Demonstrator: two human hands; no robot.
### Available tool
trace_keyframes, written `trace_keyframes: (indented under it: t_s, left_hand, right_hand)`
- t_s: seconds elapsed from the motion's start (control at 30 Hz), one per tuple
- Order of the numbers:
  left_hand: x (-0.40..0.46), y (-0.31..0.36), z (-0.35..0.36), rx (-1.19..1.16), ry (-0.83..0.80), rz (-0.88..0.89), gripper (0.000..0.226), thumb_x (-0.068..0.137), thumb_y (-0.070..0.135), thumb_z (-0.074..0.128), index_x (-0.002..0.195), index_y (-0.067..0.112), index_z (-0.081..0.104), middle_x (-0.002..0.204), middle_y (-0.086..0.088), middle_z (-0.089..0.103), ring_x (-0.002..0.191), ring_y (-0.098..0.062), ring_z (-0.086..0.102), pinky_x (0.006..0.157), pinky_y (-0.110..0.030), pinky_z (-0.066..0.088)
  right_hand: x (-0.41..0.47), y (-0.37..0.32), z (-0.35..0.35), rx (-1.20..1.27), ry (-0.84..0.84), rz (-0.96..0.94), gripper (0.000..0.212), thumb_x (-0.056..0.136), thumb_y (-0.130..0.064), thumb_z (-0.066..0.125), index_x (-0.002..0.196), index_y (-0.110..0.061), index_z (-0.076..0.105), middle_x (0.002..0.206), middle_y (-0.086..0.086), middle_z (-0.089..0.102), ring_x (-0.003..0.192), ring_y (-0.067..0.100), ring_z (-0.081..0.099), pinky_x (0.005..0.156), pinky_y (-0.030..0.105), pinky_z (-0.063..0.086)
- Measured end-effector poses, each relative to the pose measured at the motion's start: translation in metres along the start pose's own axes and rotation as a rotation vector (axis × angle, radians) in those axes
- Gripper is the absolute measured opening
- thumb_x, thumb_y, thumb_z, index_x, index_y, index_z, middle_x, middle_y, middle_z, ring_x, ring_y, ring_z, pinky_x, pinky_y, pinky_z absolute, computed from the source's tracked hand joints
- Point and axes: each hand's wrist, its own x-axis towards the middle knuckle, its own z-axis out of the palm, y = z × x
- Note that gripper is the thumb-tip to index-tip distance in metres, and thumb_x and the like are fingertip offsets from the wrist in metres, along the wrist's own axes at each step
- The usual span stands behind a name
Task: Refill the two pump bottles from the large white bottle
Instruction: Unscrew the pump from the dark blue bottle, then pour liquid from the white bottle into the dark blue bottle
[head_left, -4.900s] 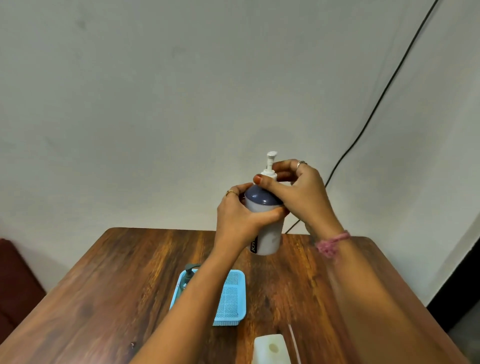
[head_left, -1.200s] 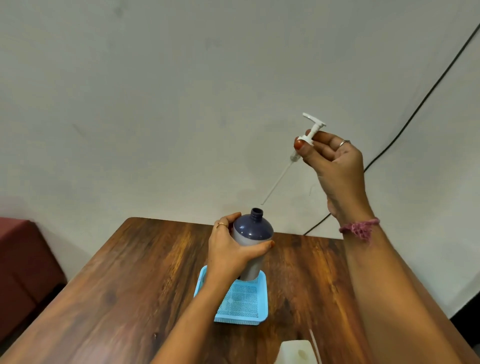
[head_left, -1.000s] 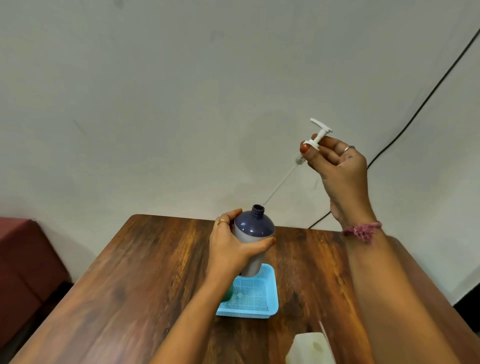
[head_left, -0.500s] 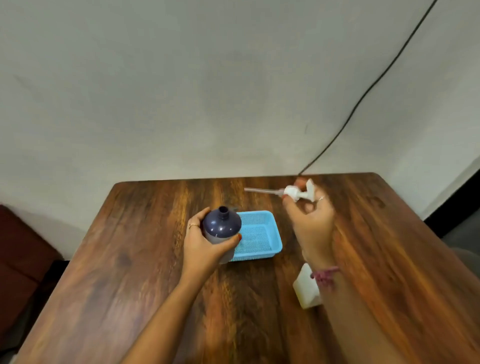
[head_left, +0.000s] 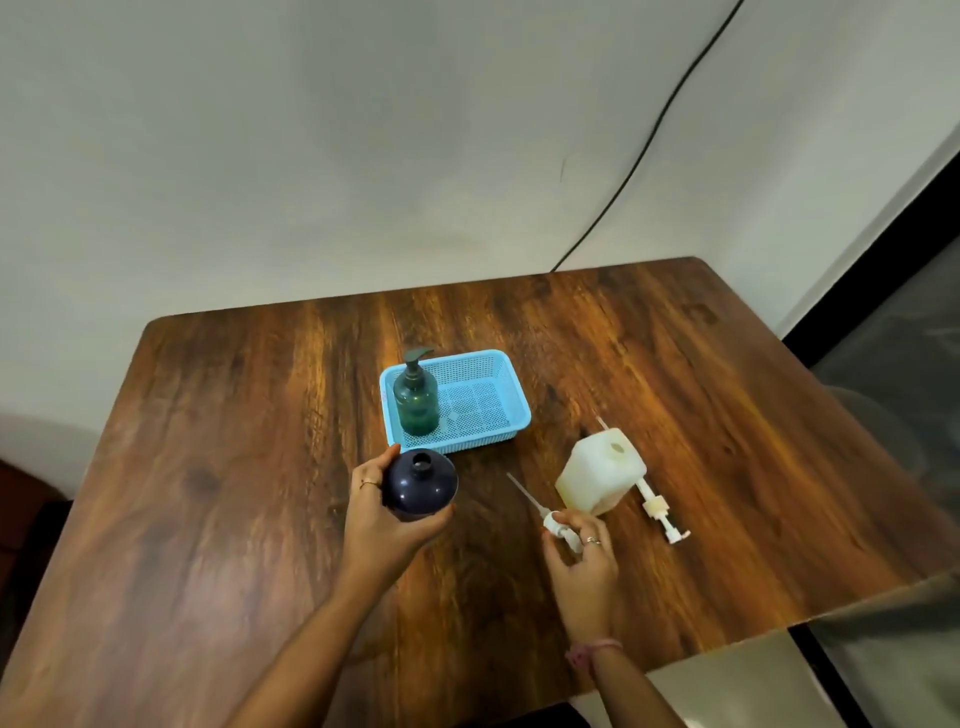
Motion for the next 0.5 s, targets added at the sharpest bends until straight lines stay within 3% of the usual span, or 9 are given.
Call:
trace_keyframes:
  t_s: [0.07, 0.17, 0.33, 0.5]
  left_hand:
    - [0.001, -0.002, 0.001, 0.023, -0.015, 0.015, 0.094, 0.041, 0.038, 0.087, 0.124, 0.023, 0.046, 0.118, 0.016, 0.042, 0.111, -0.011, 0.054, 0.082, -0.013, 0.051]
    - [0.002, -0.002, 0.002, 0.05, -0.042, 0.04, 0.091, 0.048, 0.022, 0.092, 0.127, 0.02, 0.046, 0.122, 0.005, 0.043, 0.113, -0.013, 0.052, 0.083, -0.012, 0.05]
    - [0.0, 0.003, 0.007, 0.034, -0.089, 0.029, 0.096, 0.044, 0.038, 0.085, 0.129, 0.019, 0.045, 0.124, 0.004, 0.043, 0.113, -0.008, 0.052, 0.081, -0.009, 0.049]
    - [-0.002, 0.001, 0.007, 0.046, -0.094, 0.026, 0.1, 0.041, 0.05, 0.08, 0.13, 0.019, 0.046, 0.125, 0.003, 0.044, 0.114, -0.01, 0.051, 0.081, -0.01, 0.049]
  right_hand:
    - [0.002, 0.007, 0.006, -0.062, -0.016, -0.002, 0.02, 0.081, -0.003, 0.071, 0.099, -0.011, 0.067, 0.107, -0.005, 0.056, 0.097, 0.011, 0.055, 0.084, 0.025, 0.048]
    - [0.006, 0.015, 0.013, -0.13, -0.042, 0.022, 0.02, 0.081, -0.004, 0.07, 0.099, -0.011, 0.067, 0.109, 0.0, 0.056, 0.095, 0.012, 0.054, 0.08, 0.018, 0.042]
    - [0.008, 0.027, 0.02, -0.2, -0.109, 0.011, 0.02, 0.082, -0.005, 0.07, 0.101, -0.011, 0.069, 0.109, 0.0, 0.057, 0.095, 0.01, 0.055, 0.086, 0.02, 0.046]
    - [0.006, 0.029, 0.016, -0.208, -0.19, 0.0, 0.024, 0.081, -0.009, 0.072, 0.105, -0.013, 0.068, 0.116, -0.004, 0.052, 0.102, 0.006, 0.048, 0.093, 0.016, 0.04]
